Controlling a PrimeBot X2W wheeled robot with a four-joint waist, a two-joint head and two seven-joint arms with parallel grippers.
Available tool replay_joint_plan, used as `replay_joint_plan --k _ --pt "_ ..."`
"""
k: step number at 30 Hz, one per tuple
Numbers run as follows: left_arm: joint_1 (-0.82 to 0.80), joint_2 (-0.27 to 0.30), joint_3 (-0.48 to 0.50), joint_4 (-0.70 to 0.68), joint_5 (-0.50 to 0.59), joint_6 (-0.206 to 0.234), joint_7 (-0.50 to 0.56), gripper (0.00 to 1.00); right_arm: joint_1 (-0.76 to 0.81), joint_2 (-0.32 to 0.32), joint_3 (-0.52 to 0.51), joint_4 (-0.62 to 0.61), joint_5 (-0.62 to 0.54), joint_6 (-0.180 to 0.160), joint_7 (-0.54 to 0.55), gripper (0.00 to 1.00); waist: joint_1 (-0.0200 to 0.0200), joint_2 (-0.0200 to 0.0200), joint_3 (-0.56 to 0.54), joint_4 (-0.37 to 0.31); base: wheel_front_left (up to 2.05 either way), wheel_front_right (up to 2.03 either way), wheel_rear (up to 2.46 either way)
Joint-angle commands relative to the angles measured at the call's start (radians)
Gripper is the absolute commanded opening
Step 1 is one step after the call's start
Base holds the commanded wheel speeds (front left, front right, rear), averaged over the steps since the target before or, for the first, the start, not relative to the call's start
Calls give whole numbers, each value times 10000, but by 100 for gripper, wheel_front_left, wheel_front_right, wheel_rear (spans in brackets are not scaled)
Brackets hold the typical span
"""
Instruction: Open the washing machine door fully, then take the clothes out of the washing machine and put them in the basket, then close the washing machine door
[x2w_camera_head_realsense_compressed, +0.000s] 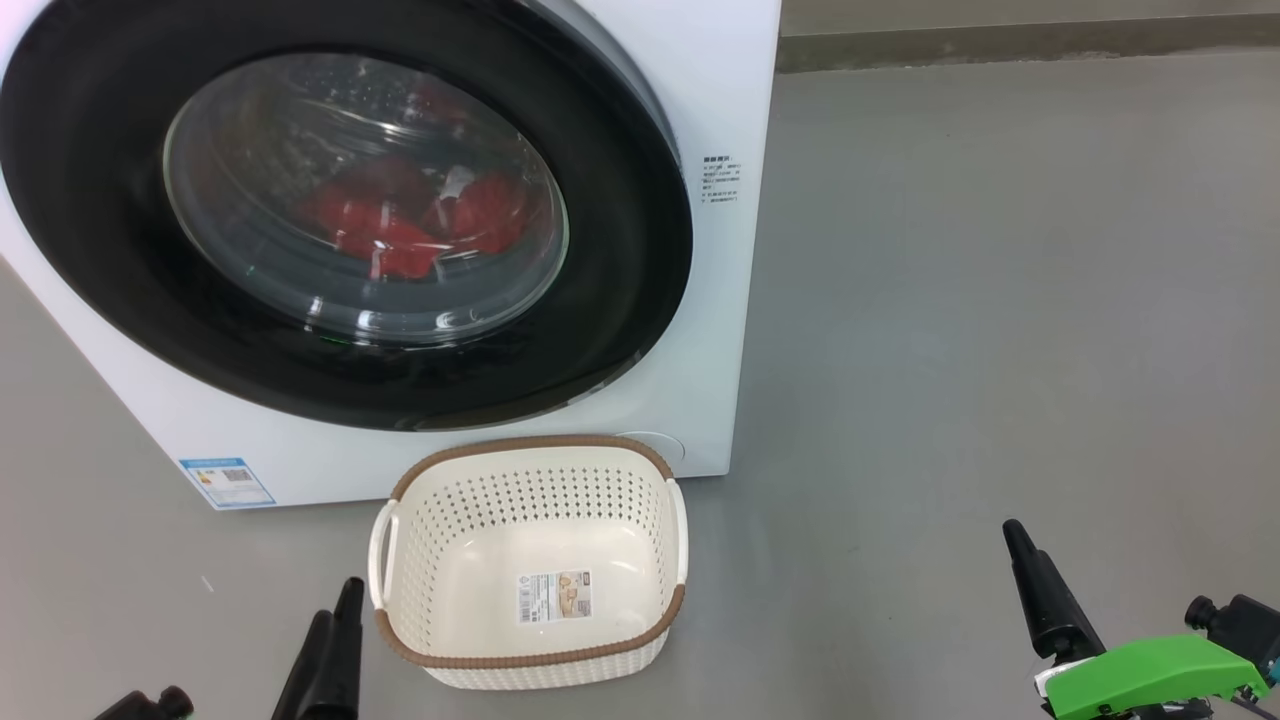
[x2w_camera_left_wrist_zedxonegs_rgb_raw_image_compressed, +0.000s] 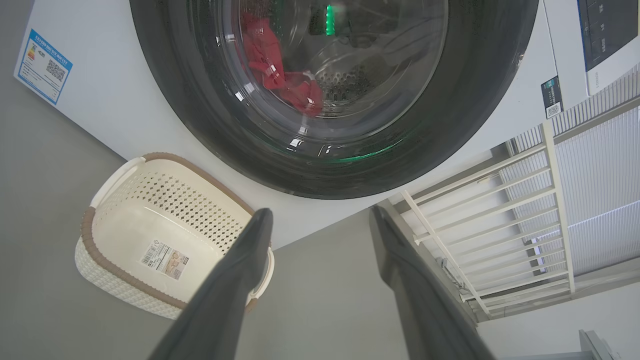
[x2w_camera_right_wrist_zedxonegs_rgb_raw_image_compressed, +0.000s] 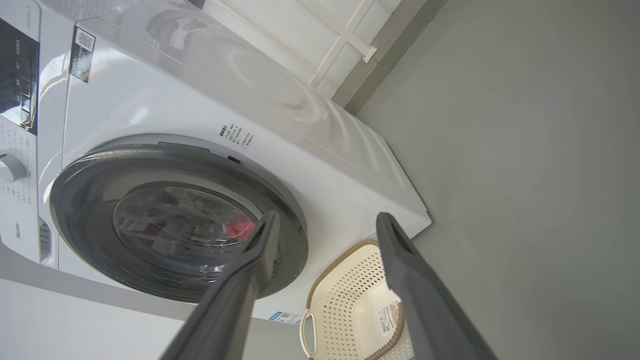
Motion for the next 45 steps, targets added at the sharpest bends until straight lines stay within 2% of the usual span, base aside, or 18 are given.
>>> replay_joint_plan --k 1,17,45 --pt "-73 169 109 -367 458 -17 -143 100 -92 -192 116 -340 -455 2 -134 100 -1 0 7 -2 0 0 0" --pt "40 176 47 -664 2570 39 -619 100 26 -256 329 -631 -2591 3 -604 100 -1 0 86 -37 0 0 0" --pt "245 191 -44 -1157 5818 19 -1420 100 250 -252 340 -1122 -5587 4 -1397 100 -1 0 218 -122 0 0 0"
